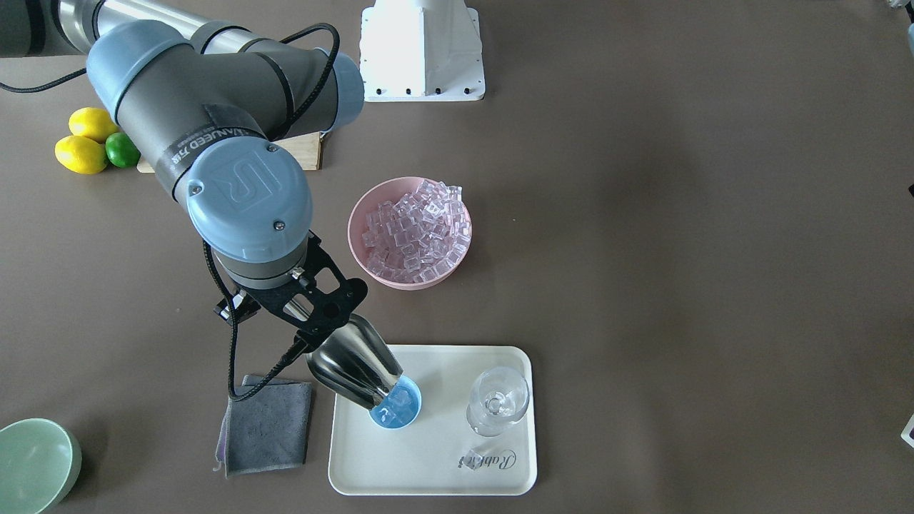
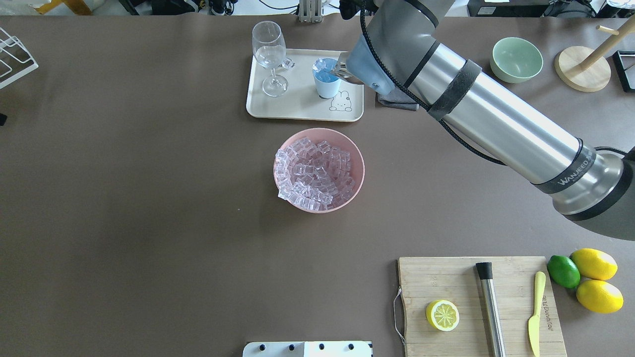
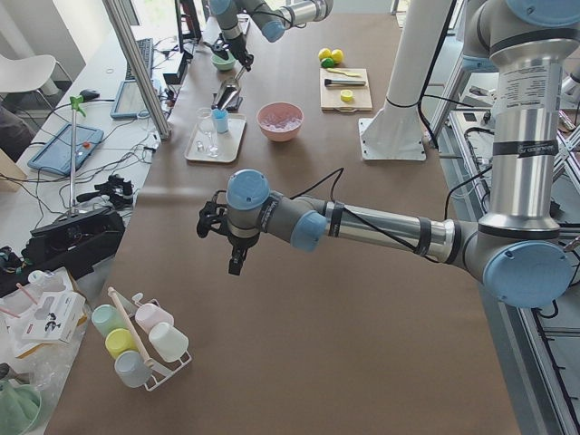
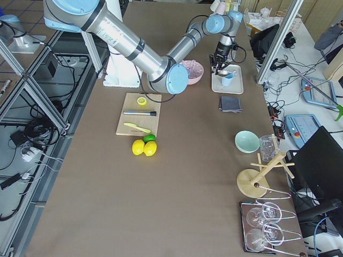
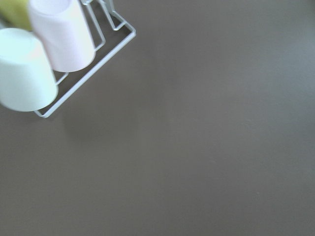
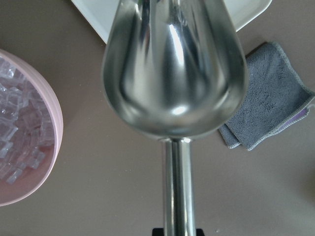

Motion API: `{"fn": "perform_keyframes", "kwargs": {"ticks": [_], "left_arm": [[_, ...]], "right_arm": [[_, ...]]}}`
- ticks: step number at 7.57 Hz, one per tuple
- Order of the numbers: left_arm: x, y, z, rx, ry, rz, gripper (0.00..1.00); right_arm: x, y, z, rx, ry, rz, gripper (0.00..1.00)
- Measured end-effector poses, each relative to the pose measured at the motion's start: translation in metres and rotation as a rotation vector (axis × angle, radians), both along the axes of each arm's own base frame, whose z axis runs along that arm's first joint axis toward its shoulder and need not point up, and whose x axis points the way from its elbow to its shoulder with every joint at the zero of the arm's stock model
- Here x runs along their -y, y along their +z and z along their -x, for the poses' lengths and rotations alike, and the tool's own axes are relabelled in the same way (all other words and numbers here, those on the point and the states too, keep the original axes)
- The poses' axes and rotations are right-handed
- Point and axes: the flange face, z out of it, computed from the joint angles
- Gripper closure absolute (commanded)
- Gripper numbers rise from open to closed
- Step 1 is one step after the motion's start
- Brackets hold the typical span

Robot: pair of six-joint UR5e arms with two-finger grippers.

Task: Put ice in cup with scoop
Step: 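Tip the scoop over the blue cup with the right gripper while the left arm withdraws, then carry the empty scoop back and lay it on the table with the right gripper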

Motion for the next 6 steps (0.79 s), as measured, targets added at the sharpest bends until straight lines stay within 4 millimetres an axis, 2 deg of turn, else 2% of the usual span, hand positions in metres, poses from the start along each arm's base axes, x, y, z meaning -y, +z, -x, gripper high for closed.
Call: {"fn": "perform_keyframes", "kwargs": {"ticks": [1, 2, 3, 5, 6], "left_arm": [[-0.007, 0.022, 0.032, 0.003, -0.063, 0.041, 0.01], [-0.013, 0.034, 0.048, 0.008, -0.085, 0.052, 0.01], [-0.016, 0.039, 0.053, 0.016, -0.077, 0.039, 0.01], [-0.020, 0.045, 0.057, 0.035, -0.067, 0.028, 0.01], [-0.019, 0.046, 0.057, 0.057, -0.069, 0.025, 0.01]], "right_arm": [[-0.007, 0.000, -0.013, 0.004, -0.009, -0.021, 1.00], [-0.021, 0.011, -0.038, 0.020, -0.020, -0.058, 1.00], [-0.043, 0.030, -0.068, 0.039, -0.018, -0.087, 1.00], [-0.094, 0.087, -0.133, 0.051, 0.034, -0.092, 1.00], [-0.120, 0.119, -0.164, 0.046, 0.115, -0.042, 1.00]]}}
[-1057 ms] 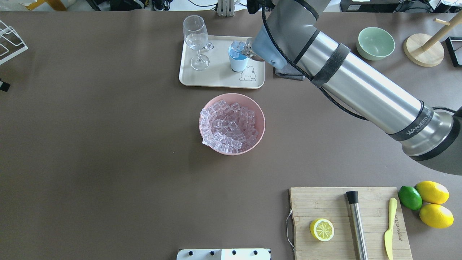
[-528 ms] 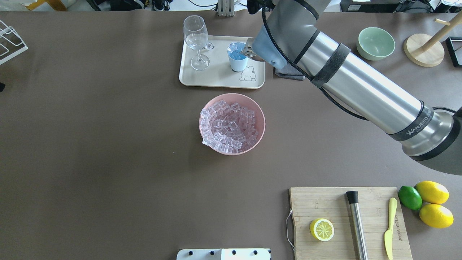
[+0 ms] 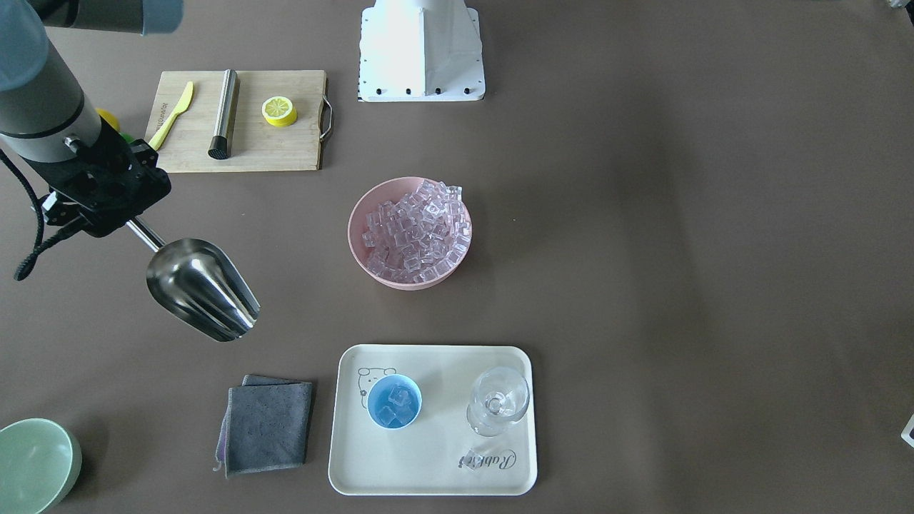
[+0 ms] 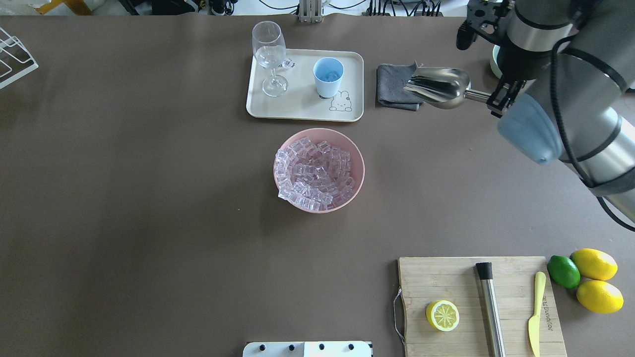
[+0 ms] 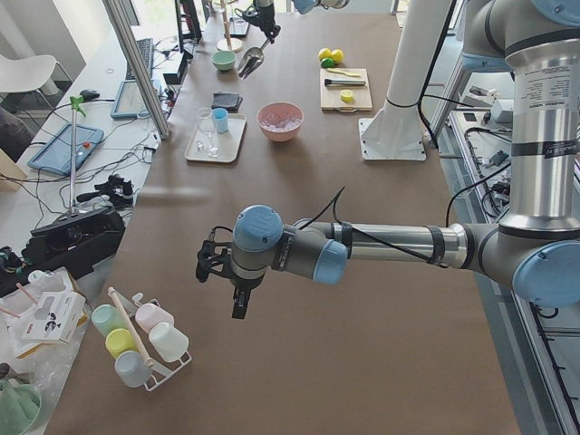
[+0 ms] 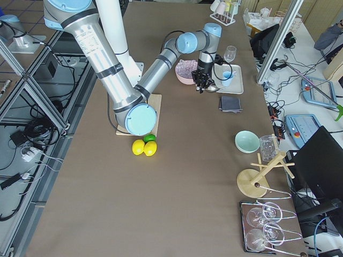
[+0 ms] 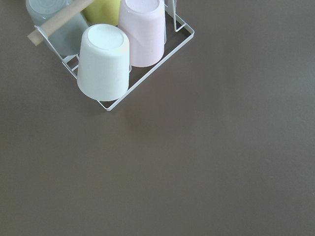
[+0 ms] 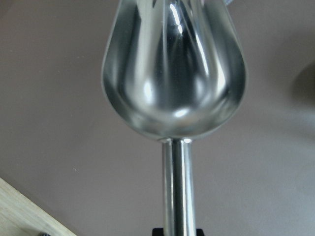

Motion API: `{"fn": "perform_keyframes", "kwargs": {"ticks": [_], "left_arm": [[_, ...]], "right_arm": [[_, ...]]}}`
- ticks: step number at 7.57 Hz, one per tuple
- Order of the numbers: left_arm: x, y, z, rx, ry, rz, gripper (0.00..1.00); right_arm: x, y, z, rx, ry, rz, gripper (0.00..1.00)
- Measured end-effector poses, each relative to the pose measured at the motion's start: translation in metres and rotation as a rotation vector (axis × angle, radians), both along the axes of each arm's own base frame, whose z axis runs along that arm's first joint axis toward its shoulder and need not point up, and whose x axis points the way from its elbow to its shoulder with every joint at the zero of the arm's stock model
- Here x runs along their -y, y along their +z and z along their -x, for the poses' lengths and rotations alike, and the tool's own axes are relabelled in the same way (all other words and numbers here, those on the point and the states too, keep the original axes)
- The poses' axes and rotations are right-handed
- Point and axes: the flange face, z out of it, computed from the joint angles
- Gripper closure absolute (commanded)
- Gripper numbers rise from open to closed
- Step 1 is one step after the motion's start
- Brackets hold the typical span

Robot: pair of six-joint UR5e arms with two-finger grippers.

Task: Put ice in cup with scoop
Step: 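Carry the empty scoop back and lay it on the table with the right gripper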

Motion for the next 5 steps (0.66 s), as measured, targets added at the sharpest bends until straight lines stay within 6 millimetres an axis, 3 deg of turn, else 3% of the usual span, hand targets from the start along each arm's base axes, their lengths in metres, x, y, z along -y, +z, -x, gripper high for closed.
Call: {"fn": "perform_keyframes", "kwargs": {"ticks": [3, 5], "left_arm": [[0.002, 0.001, -0.001, 0.025, -0.001, -0.002, 0.01], [0.003, -0.001, -0.002, 0.025, 0.003, -0.006, 0.01]], "right_arm": [[-0.059, 0.114, -0.083, 0.064, 0.282, 0.194, 1.00], [-0.096, 0.195, -0.117, 0.131, 0.516, 0.307, 1.00]]}}
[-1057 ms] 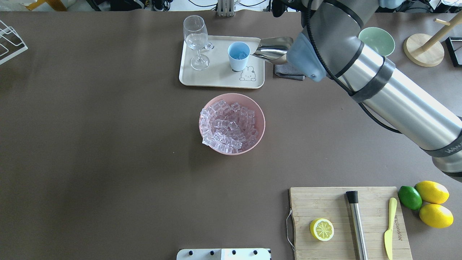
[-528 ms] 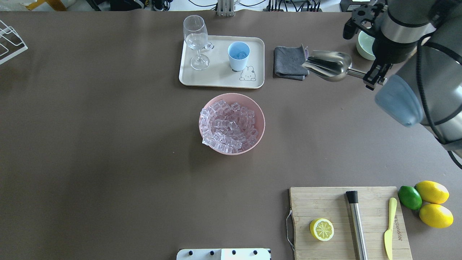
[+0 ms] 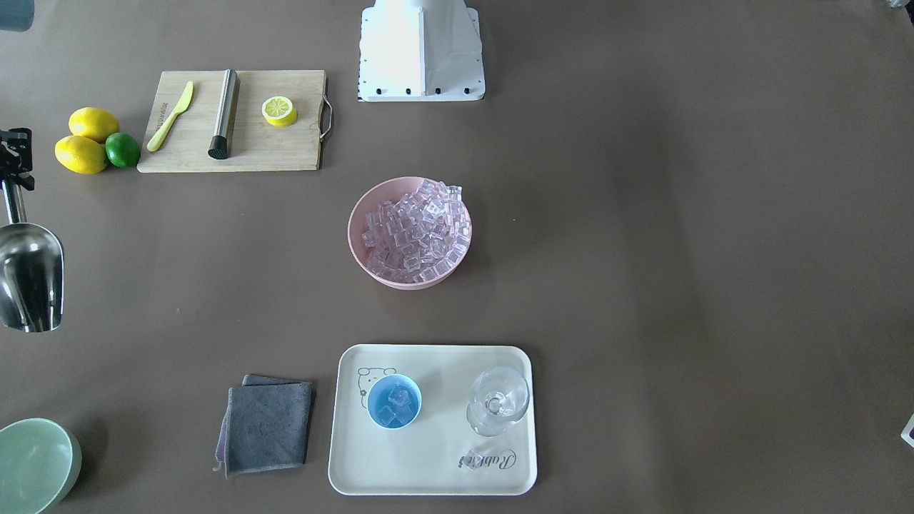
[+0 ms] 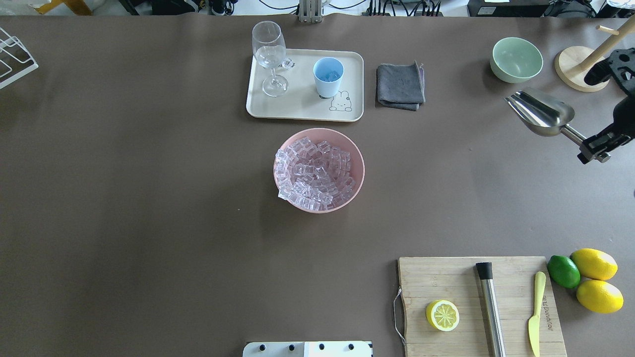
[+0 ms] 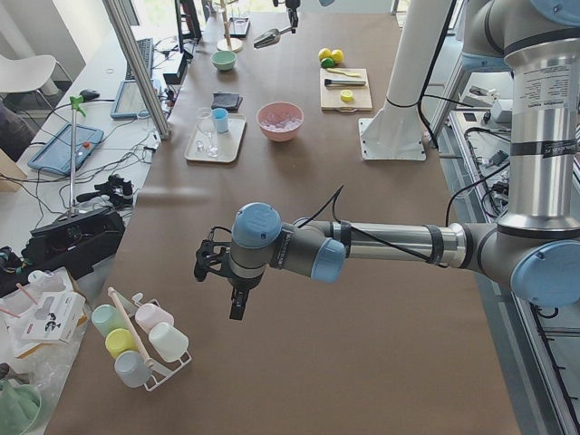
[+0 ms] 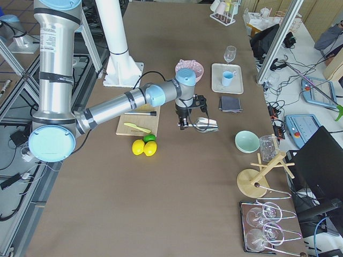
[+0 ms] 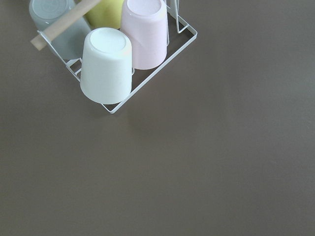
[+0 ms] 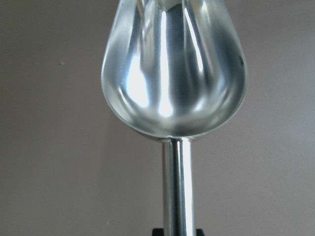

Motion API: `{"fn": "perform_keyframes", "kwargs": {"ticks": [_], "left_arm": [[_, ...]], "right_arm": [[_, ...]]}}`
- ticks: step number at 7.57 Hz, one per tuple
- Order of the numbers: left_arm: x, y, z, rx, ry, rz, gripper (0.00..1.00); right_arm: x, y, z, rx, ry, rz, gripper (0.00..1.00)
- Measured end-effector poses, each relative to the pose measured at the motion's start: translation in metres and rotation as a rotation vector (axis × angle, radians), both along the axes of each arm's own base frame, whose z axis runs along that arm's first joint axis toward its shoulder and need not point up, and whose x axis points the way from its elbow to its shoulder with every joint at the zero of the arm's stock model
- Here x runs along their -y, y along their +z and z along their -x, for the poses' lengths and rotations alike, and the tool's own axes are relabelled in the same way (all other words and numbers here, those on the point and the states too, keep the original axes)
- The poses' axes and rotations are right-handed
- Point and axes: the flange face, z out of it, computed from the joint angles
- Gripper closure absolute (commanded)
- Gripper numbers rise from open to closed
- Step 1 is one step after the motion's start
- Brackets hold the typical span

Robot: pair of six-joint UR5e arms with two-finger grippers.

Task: Put ice in cup with scoop
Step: 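Carry the empty scoop back and lay it on the table with the right gripper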

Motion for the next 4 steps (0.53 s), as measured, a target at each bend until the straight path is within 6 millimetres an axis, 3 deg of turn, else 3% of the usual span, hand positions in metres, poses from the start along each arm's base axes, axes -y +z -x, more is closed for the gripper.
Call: {"fn": "perform_keyframes", "kwargs": {"ticks": [2, 3, 4], "left_arm": [[0.001, 0.000, -0.003, 0.000, 0.007, 0.000, 0.01], [0.001, 0.000, -0.004, 0.000, 0.008, -0.001, 0.01], [0.002, -0.001, -0.004, -0.001, 0.009, -0.001, 0.01]], "right_arm": [[-0.023, 0.075, -0.014, 0.070, 0.183, 0.060, 1.00], [-0.033, 0.101, -0.019, 0.086, 0.221, 0.074, 1.00], [-0.039, 0.119, -0.021, 0.086, 0.233, 0.088, 0.86]]}}
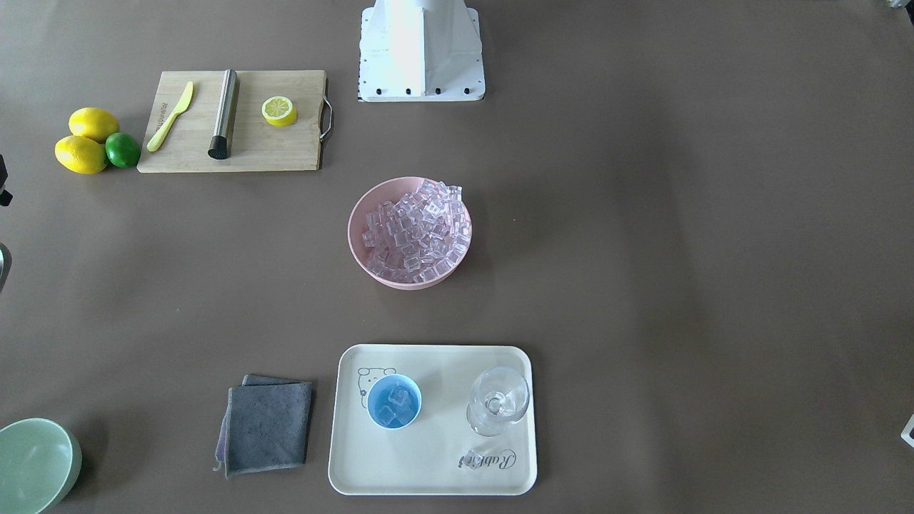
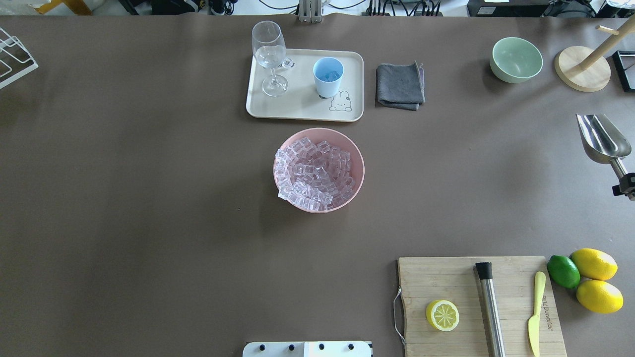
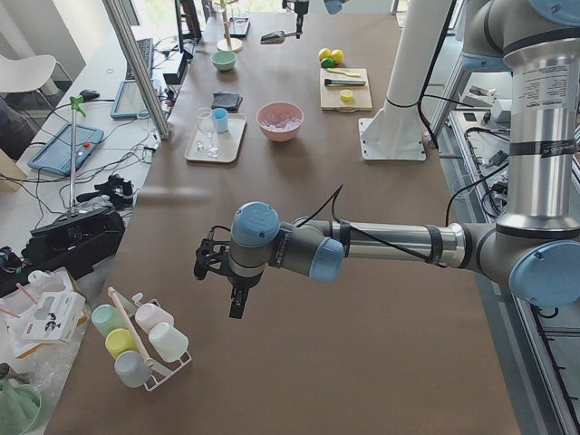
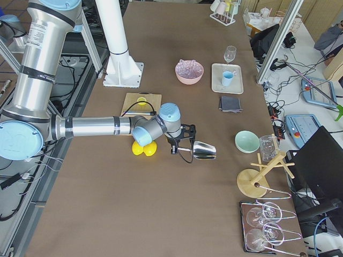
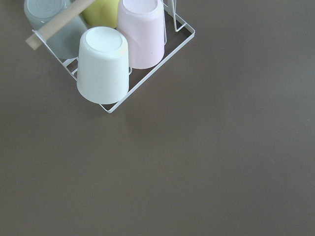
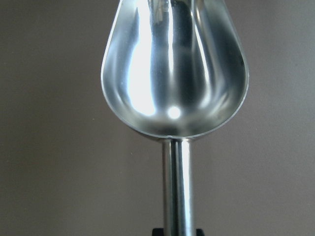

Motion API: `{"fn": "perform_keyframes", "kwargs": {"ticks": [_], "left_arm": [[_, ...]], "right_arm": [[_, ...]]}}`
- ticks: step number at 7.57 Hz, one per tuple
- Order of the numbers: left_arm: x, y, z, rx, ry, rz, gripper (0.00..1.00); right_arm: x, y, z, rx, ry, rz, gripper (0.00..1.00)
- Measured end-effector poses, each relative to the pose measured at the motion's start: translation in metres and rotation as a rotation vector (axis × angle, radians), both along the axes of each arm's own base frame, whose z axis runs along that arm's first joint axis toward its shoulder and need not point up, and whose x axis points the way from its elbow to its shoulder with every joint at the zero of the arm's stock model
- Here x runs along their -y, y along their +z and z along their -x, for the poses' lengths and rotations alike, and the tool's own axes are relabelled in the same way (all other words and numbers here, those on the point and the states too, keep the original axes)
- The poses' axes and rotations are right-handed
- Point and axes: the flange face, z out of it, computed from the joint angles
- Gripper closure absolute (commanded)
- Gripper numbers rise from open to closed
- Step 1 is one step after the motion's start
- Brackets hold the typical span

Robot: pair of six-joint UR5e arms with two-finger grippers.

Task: Put ice in cup with scoop
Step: 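Carry the empty scoop back and lay it on the table with the right gripper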

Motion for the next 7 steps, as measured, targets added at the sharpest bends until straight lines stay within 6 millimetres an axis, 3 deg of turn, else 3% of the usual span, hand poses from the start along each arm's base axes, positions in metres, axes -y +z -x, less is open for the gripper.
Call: {"fn": "perform_keyframes", "kwargs": {"ticks": [2, 4, 5, 7], "left_arm": [[0.000, -0.001, -0.001, 0.000, 0.001, -0.002, 0.01], [0.002, -0.002, -0.005, 0.000, 0.011, -0.004, 0.01], [0.003, -0.003, -0.007, 0.000, 0.014, -0.006, 0.01], [0.003, -0.003, -0.008, 0.000, 0.016, -0.007, 0.01]], "right_arm": [[-0.004, 0.028, -0.001, 0.000, -0.002, 0.012, 0.48], [-0.004, 0.043, 0.001, 0.001, -0.006, 0.021, 0.06], [-0.004, 0.048, 0.001, 0.001, -0.005, 0.030, 0.01], [-0.005, 0.048, 0.003, 0.019, -0.018, 0.040, 0.01]]}}
